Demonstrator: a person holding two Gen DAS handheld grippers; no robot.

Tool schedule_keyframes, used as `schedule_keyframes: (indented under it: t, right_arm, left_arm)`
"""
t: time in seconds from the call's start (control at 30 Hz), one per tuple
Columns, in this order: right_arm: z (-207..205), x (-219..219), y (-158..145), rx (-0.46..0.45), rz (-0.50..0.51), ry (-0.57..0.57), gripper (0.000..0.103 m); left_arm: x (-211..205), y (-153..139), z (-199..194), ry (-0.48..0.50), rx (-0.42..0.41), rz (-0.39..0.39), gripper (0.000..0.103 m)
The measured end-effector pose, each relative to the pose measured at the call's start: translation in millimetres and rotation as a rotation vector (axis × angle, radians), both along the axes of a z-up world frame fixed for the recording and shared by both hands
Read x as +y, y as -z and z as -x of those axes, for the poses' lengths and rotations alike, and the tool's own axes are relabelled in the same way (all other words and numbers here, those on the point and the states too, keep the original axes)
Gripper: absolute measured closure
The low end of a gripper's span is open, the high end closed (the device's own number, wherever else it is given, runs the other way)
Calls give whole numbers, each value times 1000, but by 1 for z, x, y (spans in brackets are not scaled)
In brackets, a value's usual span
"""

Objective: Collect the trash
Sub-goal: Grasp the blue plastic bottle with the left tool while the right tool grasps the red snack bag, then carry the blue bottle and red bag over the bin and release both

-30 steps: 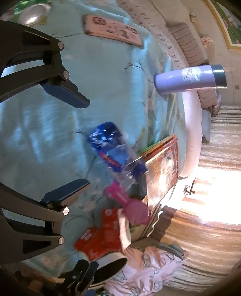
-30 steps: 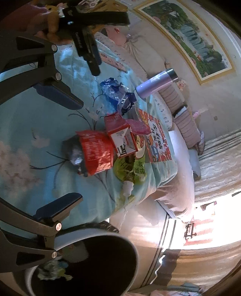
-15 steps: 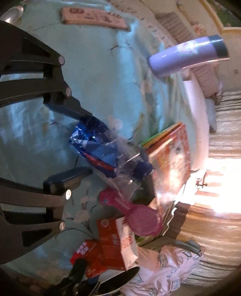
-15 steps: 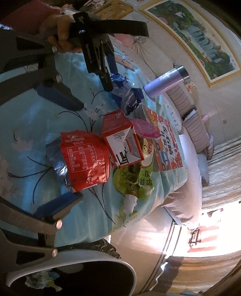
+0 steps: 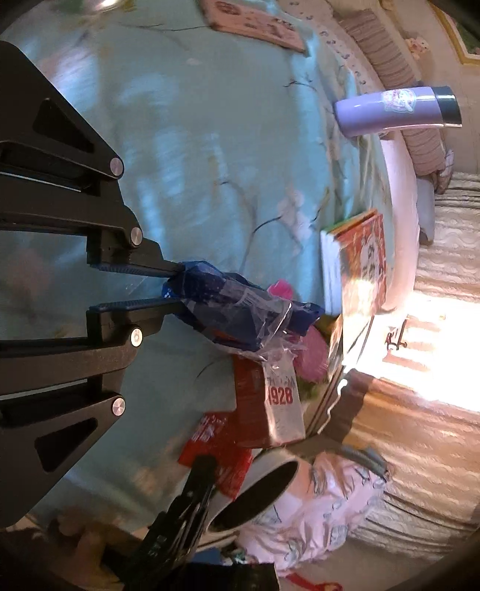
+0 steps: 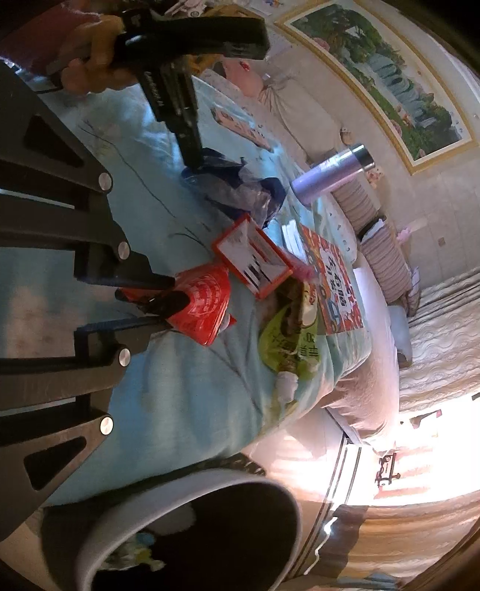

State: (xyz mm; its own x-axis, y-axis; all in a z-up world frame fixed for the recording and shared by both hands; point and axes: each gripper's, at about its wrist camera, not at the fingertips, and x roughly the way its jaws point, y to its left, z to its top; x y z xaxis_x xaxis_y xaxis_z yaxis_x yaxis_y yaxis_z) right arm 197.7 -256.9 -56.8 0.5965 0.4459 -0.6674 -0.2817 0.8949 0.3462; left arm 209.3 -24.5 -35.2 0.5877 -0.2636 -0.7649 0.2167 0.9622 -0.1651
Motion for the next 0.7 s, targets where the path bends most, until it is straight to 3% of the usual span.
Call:
schedule_keyframes:
  t: [0.33,0.7]
  right_arm:
    - [43,-22,-13,-28,-53,18,92]
    - [71,-51,-20,-71,-36,90,92]
  left_arm:
    - [-21,-8,56,41,3,72,93]
    - [-45,-27,70,63,-40,91,94]
